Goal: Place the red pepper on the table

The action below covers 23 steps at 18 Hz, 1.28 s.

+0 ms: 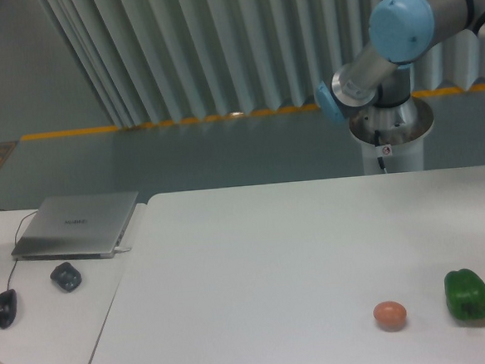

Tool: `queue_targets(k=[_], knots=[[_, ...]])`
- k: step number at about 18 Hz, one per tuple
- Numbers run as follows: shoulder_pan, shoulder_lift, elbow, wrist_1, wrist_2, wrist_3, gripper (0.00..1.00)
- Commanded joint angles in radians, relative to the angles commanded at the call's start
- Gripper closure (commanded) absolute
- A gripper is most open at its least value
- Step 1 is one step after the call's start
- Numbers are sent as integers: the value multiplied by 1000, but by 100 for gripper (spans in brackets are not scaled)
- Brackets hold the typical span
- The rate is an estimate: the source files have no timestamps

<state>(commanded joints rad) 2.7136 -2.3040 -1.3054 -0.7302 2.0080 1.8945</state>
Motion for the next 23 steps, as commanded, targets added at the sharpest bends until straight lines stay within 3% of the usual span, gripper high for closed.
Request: queue_targets(k=[3,6,13,17,20,23], knots=[[0,6,-8,-6,2,9,37],[0,8,-9,-8,3,20,38],[0,37,-3,-35,11,26,52],[-2,57,-3,-58,11,26,52],[-5,92,-6,-107,11,26,52],[-14,152,-5,-216,3,25,52]])
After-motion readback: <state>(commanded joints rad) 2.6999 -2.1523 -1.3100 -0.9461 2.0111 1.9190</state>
